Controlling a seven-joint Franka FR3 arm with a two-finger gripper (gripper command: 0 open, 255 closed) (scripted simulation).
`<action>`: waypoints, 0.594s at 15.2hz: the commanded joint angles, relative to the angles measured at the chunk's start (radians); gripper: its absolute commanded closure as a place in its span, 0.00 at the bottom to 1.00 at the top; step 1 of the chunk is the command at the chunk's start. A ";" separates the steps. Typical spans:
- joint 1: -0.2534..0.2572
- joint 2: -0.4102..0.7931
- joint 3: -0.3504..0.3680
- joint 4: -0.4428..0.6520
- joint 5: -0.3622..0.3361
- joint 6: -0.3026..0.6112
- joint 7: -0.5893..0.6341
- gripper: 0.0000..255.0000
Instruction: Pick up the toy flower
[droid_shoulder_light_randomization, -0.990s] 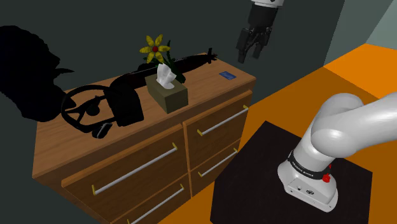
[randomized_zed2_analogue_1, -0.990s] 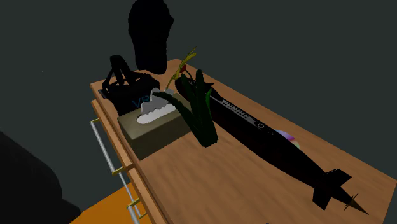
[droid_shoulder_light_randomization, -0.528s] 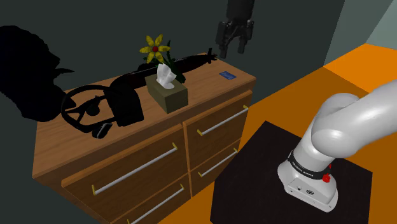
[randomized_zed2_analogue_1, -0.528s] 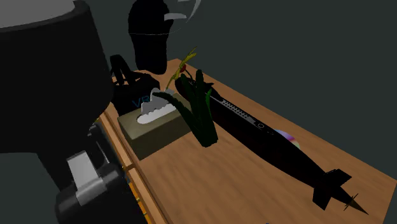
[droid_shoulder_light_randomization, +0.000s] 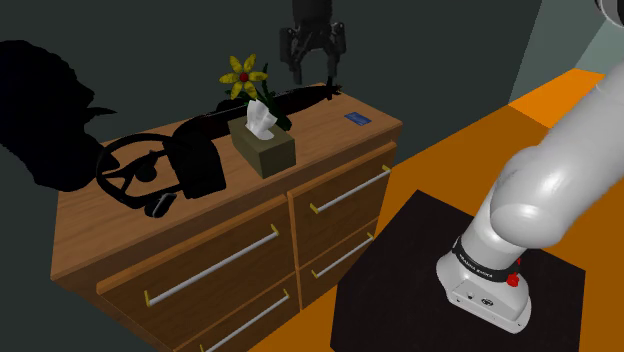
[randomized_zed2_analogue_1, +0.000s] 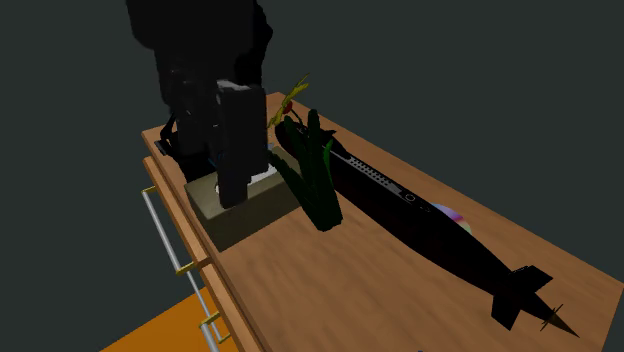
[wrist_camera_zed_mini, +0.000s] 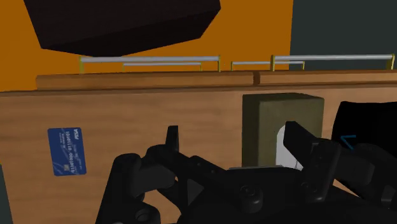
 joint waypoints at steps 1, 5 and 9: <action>0.008 0.111 0.019 0.128 -0.006 -0.050 0.051 0.00; 0.040 0.356 0.048 0.438 -0.024 -0.178 0.155 0.00; 0.060 0.462 0.053 0.556 -0.033 -0.217 0.193 0.00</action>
